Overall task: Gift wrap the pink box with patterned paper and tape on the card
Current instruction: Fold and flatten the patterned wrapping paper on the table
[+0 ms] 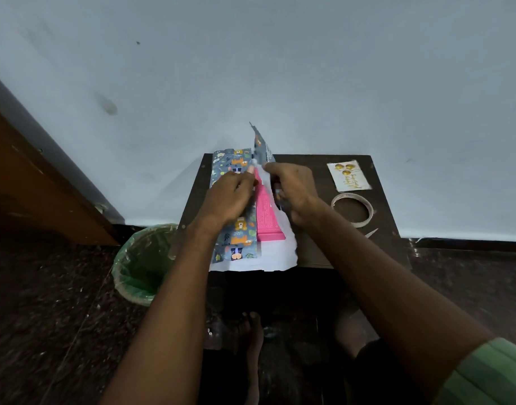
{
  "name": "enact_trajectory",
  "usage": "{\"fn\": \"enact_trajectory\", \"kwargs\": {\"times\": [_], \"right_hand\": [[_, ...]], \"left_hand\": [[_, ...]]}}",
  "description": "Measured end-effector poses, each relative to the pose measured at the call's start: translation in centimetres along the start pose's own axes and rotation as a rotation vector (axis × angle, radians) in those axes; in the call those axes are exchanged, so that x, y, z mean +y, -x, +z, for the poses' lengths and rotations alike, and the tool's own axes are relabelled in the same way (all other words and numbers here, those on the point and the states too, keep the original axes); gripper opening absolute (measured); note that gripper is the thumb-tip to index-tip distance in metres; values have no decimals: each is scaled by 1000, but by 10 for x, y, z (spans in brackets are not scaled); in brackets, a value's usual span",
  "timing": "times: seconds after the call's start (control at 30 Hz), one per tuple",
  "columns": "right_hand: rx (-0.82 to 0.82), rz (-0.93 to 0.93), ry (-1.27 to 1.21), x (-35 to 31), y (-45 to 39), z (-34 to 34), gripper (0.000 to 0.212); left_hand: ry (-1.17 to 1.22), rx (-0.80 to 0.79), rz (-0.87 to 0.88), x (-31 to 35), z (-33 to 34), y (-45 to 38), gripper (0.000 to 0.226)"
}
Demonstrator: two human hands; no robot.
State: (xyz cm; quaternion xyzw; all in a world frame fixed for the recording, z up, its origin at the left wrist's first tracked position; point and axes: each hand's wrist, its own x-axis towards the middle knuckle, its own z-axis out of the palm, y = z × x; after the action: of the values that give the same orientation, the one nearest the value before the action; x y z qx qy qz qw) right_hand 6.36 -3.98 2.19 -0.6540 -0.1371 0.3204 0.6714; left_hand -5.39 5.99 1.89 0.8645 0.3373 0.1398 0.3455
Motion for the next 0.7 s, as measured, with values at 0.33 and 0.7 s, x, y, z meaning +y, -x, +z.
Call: {"fn": "enact_trajectory", "kwargs": {"times": [0.33, 0.7], "right_hand": [[38, -412, 682, 30, -2, 6, 56], [-230, -312, 1178, 56, 8, 16, 78]], "left_hand": [[343, 127, -248, -8, -1, -3, 41], [260, 219, -265, -15, 1, -5, 40]]}}
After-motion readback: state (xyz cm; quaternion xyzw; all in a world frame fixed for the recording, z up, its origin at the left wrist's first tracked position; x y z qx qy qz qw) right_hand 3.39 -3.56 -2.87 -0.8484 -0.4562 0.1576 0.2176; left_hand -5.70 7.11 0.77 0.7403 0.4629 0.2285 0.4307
